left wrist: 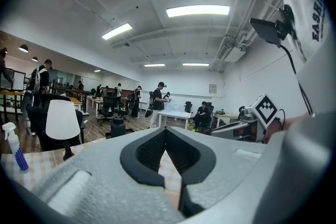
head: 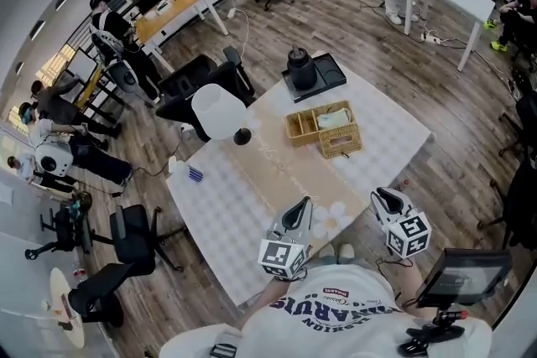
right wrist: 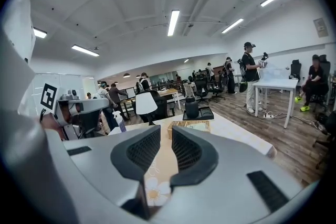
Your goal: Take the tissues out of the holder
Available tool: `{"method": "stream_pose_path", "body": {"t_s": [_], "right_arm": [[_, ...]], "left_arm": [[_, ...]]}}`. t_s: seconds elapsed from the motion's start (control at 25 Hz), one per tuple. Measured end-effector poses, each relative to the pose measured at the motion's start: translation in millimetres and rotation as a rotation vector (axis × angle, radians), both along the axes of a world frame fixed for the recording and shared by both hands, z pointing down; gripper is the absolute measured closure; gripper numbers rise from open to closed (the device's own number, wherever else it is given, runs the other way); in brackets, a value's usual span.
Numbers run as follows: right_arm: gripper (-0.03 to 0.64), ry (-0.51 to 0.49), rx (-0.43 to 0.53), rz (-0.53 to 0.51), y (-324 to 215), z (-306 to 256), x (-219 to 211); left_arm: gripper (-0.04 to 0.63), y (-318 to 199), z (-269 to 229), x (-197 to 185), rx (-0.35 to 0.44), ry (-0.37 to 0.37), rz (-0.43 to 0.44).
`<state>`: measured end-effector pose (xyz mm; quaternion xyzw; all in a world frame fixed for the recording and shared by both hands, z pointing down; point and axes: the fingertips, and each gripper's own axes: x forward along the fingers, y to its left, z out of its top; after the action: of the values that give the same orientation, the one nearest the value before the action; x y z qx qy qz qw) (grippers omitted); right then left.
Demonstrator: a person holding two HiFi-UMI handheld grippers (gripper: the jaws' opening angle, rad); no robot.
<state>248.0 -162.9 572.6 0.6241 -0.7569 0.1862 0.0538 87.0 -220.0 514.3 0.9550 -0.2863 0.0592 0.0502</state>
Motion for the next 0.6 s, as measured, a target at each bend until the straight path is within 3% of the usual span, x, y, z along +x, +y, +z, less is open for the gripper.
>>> {"method": "stream_pose_path", "body": {"t_s": [0.32,0.6], "right_arm": [[0.555,0.101,-0.025,-0.083,-30.4,4.4,-7.7],[0.539,0.348,-0.023,-0.178,-83.5,29.1,4.4]], "left_arm": [[0.592,-8.6,1.3,-29.5,-0.008,0.009,-0.065],[0.592,-20.9,11.5,-64.8,-0.021,0.013,-0.166]]}}
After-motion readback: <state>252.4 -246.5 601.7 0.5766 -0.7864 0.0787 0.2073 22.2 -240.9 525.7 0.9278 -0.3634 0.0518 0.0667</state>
